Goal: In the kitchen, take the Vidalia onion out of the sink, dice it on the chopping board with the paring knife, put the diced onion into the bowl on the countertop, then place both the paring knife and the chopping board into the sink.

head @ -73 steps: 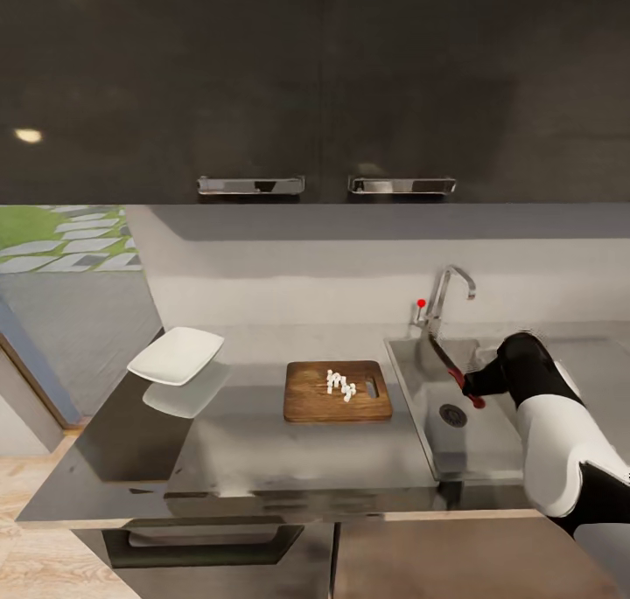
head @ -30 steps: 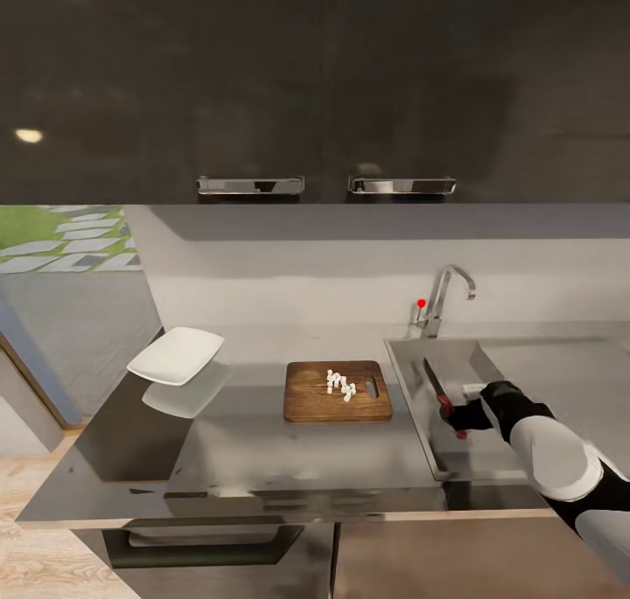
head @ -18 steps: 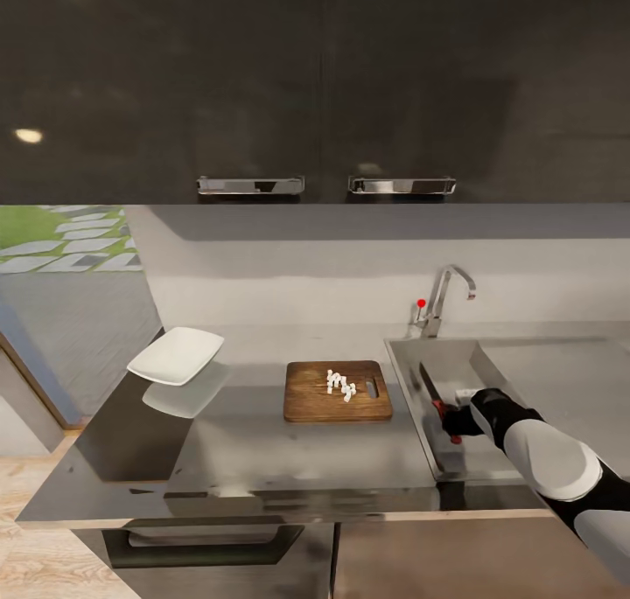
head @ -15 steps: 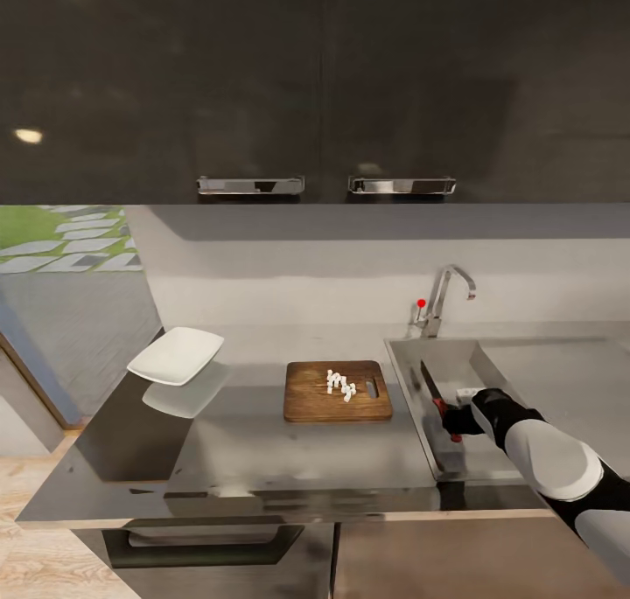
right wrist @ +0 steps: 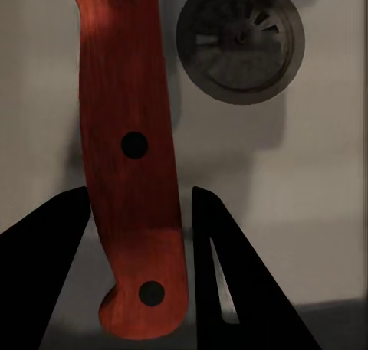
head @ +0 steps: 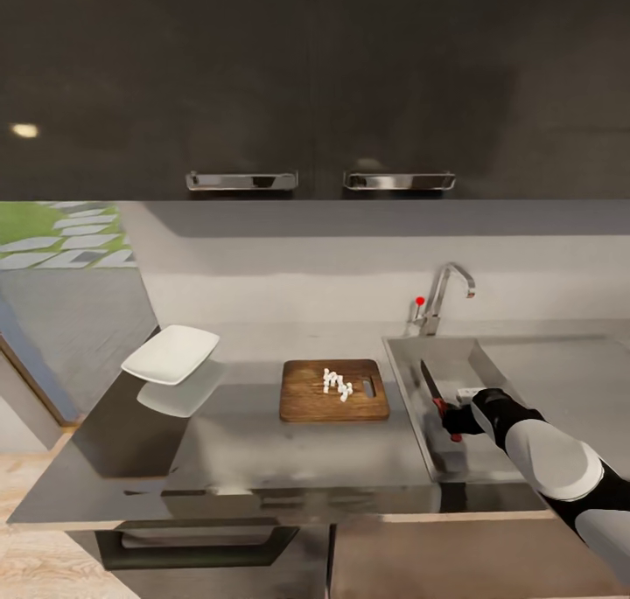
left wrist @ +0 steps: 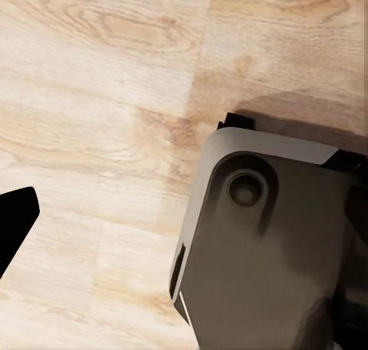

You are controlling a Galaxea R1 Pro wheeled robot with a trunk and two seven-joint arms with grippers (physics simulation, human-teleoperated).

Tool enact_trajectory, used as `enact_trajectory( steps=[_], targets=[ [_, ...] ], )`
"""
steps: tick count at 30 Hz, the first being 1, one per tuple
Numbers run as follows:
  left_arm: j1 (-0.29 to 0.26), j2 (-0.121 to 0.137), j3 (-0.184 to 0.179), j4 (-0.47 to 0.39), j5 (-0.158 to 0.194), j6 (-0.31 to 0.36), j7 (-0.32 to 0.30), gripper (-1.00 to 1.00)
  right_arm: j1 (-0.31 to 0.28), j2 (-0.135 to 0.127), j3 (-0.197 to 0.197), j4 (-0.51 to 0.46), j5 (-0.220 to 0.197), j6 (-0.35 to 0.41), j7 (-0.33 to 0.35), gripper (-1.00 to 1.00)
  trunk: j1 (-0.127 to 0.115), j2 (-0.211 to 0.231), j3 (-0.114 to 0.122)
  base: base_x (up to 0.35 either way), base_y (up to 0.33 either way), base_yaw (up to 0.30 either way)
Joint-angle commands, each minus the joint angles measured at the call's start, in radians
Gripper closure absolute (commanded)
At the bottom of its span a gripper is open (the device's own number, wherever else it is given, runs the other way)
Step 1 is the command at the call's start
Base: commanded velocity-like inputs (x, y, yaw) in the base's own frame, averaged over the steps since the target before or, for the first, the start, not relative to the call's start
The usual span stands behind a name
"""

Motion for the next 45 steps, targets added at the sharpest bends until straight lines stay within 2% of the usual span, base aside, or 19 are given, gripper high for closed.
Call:
enact_trajectory(
  steps=[1, 45],
  targets=[
    [-0.002, -0.001, -0.008, 0.004, 0.006, -0.005, 0.000, -1.00, -0.001, 0.001, -0.006, -0.002, 0.010, 0.003, 0.008, 1.00, 0.001, -0.002, -0.004, 0.050, -0.069, 0.000],
    [-0.002, -0.005, -0.008, 0.004, 0.006, -0.004, 0.000, -1.00, -0.001, 0.006, -0.004, 0.010, 0.009, 0.003, 0.008, 1.00, 0.001, -0.002, -0.075, 0.002, -0.004, 0.000]
  ],
)
